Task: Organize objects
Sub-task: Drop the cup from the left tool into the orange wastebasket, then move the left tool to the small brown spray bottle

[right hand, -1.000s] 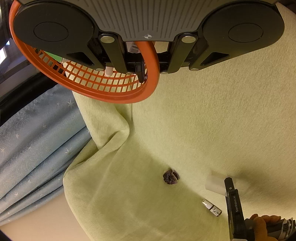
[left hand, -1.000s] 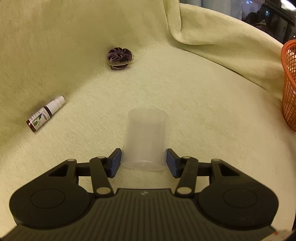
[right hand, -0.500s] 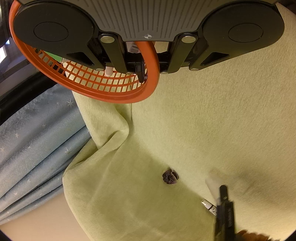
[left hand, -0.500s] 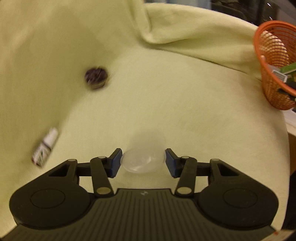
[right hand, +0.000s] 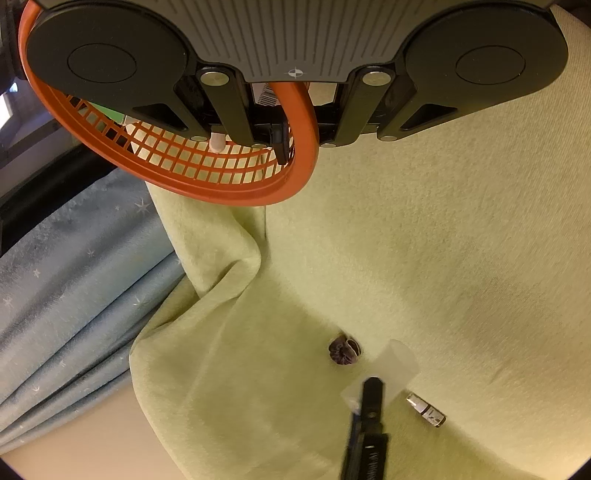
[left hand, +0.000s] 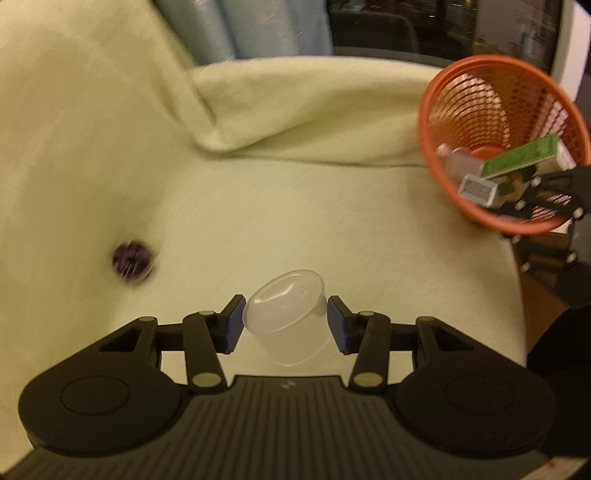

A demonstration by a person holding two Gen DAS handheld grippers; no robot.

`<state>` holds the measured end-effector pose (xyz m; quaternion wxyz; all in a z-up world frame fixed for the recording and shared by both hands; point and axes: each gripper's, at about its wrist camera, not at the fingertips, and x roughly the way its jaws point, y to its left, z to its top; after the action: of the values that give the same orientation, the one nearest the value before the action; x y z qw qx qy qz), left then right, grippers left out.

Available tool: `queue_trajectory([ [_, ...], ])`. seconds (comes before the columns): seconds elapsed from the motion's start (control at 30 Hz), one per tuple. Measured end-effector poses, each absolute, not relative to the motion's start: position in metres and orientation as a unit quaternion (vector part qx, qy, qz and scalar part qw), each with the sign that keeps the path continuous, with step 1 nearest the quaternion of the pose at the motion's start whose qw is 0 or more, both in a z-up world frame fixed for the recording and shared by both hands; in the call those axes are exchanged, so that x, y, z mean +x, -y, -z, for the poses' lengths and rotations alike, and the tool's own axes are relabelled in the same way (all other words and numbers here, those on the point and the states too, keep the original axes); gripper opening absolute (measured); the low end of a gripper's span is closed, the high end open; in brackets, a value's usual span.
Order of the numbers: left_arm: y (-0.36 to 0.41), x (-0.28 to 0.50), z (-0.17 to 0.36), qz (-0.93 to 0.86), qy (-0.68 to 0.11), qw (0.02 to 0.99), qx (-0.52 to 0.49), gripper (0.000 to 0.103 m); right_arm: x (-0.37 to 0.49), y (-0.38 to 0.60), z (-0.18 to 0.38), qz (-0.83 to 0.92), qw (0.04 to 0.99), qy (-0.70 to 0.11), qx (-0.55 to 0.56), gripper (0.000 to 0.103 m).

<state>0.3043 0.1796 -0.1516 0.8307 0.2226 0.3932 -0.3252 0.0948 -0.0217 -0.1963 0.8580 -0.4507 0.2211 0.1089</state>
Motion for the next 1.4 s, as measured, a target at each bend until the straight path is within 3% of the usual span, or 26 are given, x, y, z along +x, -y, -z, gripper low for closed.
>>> queue_trajectory([
  [0.43,-0.031,0.294,0.062,0.476,-0.314,0.806,0.155,0.043,0.095,0.021,0.197,-0.108,0.86,-0.22,-0.448,0.002],
  [0.53,0.002,0.285,0.06,0.502,-0.287,0.802,0.15,0.068,0.095,0.021,0.196,-0.108,0.859,-0.22,-0.449,0.002],
  [0.63,0.011,0.28,0.062,0.505,-0.284,0.797,0.169,0.068,0.096,0.021,0.195,-0.109,0.859,-0.22,-0.45,0.002],
  [1.0,-0.082,0.309,0.088,0.396,-0.326,0.838,0.188,0.068,0.095,0.021,0.197,-0.108,0.861,-0.218,-0.447,0.002],
  [1.4,-0.273,0.338,0.131,0.199,-0.382,0.889,0.157,0.068,0.096,0.022,0.196,-0.109,0.859,-0.22,-0.449,0.002],
])
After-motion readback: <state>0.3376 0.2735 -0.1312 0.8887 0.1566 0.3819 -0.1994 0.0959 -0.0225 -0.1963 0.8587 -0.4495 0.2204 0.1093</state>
